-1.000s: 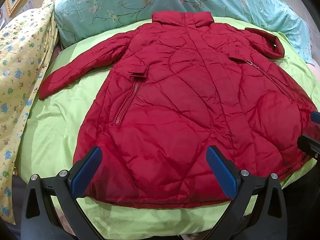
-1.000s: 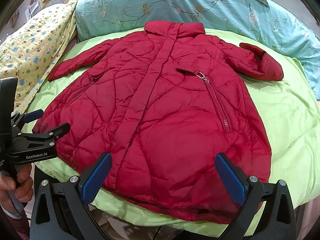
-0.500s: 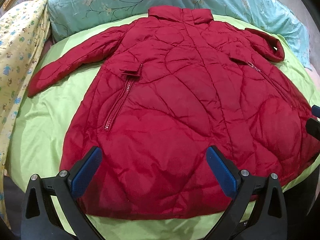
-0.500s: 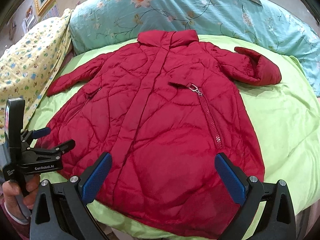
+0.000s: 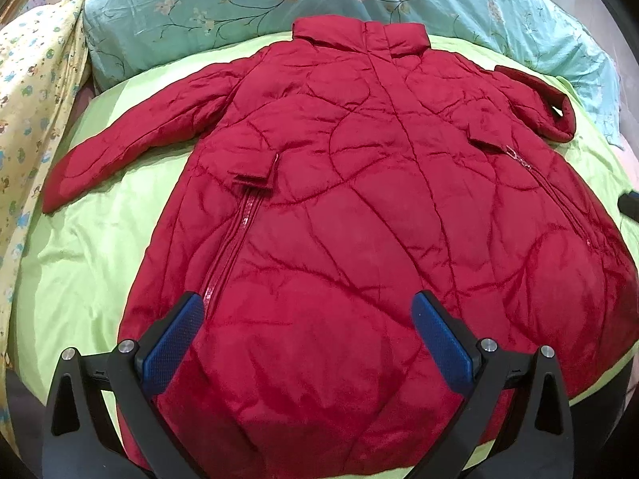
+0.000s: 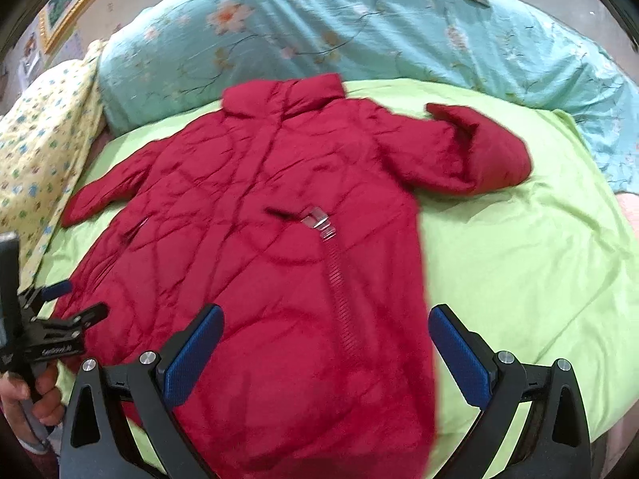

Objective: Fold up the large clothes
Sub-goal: 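Grasp the coat sleeve cuff nearest the right tool with the right tool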

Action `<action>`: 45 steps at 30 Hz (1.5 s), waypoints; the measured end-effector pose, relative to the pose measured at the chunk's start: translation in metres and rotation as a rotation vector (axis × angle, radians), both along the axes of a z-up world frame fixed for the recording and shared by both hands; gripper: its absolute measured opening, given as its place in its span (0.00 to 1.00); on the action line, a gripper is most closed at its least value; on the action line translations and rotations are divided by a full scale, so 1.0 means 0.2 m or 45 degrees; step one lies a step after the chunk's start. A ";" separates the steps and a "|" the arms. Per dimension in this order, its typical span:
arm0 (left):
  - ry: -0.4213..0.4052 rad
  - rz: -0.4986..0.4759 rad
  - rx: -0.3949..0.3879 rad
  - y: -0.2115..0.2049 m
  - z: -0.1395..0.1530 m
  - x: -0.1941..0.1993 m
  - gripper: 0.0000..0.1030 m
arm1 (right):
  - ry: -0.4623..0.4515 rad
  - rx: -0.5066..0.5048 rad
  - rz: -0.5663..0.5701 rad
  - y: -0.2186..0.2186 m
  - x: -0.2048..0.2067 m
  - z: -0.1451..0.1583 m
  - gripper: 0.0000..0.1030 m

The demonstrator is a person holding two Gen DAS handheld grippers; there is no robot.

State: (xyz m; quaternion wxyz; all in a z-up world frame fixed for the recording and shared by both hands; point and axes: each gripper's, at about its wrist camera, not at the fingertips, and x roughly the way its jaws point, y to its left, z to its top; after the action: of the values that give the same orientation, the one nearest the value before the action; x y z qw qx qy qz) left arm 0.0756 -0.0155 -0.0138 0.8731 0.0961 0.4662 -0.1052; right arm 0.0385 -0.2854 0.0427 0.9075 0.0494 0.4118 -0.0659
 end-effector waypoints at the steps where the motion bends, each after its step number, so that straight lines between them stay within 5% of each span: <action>1: 0.003 0.001 -0.004 0.00 0.00 0.01 1.00 | -0.011 -0.010 -0.015 -0.04 0.02 0.01 1.00; 10: 0.016 0.020 -0.029 -0.01 0.01 0.15 1.00 | 0.003 -0.050 -0.139 -0.39 0.34 0.10 0.98; 18: 0.051 0.038 -0.027 -0.01 0.00 0.27 1.00 | 0.052 -0.059 -0.272 -0.71 0.79 0.02 0.97; 29: 0.104 0.056 -0.010 -0.03 -0.07 0.41 1.00 | 0.254 -0.081 -0.411 -1.02 1.20 -0.26 0.67; 31: 0.108 0.054 -0.011 -0.04 -0.07 0.42 1.00 | 0.242 -0.062 -0.413 -1.03 1.20 -0.27 0.41; 32: 0.107 0.055 -0.015 -0.04 -0.07 0.43 1.00 | 0.222 -0.017 -0.403 -1.04 1.19 -0.26 0.18; 45: 0.111 0.048 -0.087 -0.02 -0.05 0.44 1.00 | -0.091 0.140 -0.120 -0.61 1.04 0.06 0.14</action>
State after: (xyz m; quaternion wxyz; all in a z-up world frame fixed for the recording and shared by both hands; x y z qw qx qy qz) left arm 0.1639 -0.0197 -0.0233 0.8565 0.0525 0.5018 -0.1087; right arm 0.2463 -0.4069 0.0541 0.9134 0.1208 0.3795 -0.0839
